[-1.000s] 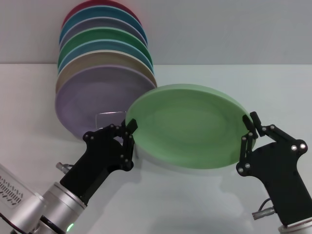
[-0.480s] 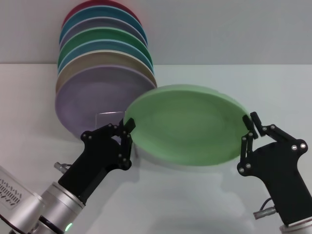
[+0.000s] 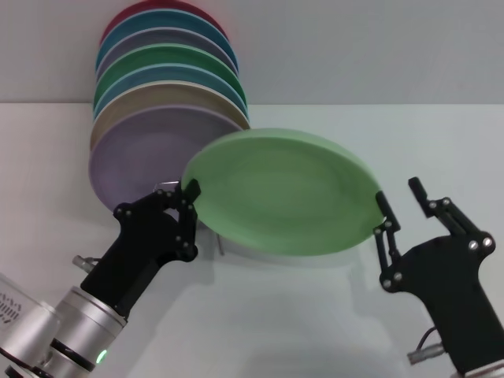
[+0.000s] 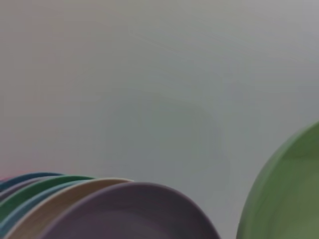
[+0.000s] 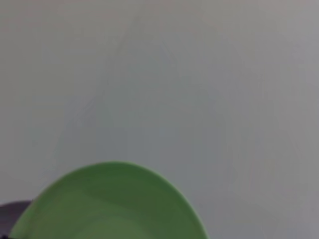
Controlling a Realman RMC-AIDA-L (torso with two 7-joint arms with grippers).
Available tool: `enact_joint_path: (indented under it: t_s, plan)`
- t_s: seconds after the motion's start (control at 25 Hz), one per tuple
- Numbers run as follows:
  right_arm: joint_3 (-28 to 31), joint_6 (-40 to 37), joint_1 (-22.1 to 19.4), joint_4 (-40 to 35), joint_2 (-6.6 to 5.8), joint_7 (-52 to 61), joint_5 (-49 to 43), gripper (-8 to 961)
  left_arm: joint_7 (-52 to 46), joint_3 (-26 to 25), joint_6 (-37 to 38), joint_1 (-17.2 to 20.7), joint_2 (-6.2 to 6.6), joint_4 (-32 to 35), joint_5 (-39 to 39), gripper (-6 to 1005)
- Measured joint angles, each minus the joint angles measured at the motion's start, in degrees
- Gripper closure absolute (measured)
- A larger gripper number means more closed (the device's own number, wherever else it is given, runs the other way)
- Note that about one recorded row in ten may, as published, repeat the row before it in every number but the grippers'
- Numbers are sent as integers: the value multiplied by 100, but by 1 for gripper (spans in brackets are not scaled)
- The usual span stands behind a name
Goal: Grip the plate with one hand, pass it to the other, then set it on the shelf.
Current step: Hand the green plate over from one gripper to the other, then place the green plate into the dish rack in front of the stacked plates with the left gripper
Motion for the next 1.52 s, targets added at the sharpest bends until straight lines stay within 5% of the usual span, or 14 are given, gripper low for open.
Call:
enact_joint_path:
  t_s: [0.28, 0.68, 1.52]
  plan:
    - [-192, 8, 31, -49, 1, 56, 39, 658, 0, -88, 329, 76, 23, -30, 0, 964]
    - [-133, 224, 210, -273, 23, 79, 418, 656, 66, -869, 1250, 203, 53, 344, 32, 963]
    - [39, 241, 364, -455, 16, 82, 578, 657, 235, -925, 429, 338, 23, 681, 41, 961]
